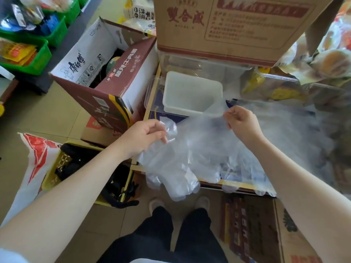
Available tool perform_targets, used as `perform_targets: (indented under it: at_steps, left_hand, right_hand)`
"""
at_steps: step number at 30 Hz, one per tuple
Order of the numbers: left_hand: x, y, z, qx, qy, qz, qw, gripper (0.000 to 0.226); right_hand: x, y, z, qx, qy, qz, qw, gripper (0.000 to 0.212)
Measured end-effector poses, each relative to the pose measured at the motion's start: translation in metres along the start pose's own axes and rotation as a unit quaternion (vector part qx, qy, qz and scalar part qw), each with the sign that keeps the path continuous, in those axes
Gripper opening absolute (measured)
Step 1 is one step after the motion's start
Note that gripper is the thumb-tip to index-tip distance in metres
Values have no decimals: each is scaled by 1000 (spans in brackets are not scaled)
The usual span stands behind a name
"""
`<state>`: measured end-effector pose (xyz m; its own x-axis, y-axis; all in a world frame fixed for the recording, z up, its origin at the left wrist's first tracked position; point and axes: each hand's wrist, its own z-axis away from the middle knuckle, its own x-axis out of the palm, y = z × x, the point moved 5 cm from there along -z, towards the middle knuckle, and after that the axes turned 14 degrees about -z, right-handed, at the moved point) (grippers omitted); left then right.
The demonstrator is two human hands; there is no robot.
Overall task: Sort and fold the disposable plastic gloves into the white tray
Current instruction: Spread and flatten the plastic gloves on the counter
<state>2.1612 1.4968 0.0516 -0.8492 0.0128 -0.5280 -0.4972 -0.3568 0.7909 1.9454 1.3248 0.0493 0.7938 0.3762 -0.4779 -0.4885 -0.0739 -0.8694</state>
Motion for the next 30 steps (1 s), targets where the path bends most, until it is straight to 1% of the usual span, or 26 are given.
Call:
perform_targets:
  at_steps: [4,6,7,9,10,12,14,16,18,20,23,26,28,30]
  left_hand:
    - [-12,72,1,143,-22,18,989,15]
    - [-20,103,5,218,-30,-3,975,13]
    - [-23,116,8,267,-29,-27,963,13]
    - [-26,136,15,365,-27,-80,927,18]
    - [-25,139,17,403,-28,-108,908,20]
    - [-18,129,15,444,-20,-176,878,18]
    - [-6,105,8,445,9,-251,860,19]
    - [5,65,-5,401,6,-296,867,21]
    - [13,21,-17,353,-3,-333,874,22]
    - [22,-12,-25,327,-17,-358,874,20]
    - [27,-31,-29,323,-43,-378,867,16]
    - [27,-45,-34,291,-56,-408,864,27]
    - [25,-55,-37,263,-66,-429,862,28]
    - [31,-63,-36,223,-107,-460,853,34]
  right_hand:
    - [-19,-7,-1,18,20,-22,999,20]
    - [-29,-11,-1,22,33,-36,999,23]
    - [-34,-13,0,24,38,-47,998,25]
    - [-42,-18,1,30,49,-90,994,26]
    - [-46,-19,2,38,53,-119,991,27]
    - [-52,-19,5,50,60,-156,985,28]
    - [-54,-18,6,44,62,-148,986,21]
    - [-51,-13,8,49,66,-137,987,11]
    - [-45,-7,10,51,62,-132,988,9]
    - [-39,-2,11,55,52,-124,989,11]
    - [-32,1,8,59,47,-100,992,15]
    - [-27,-2,6,51,38,-80,995,20]
    - [-24,-9,7,41,32,-84,995,25]
    - [-21,-23,8,22,12,-101,995,30]
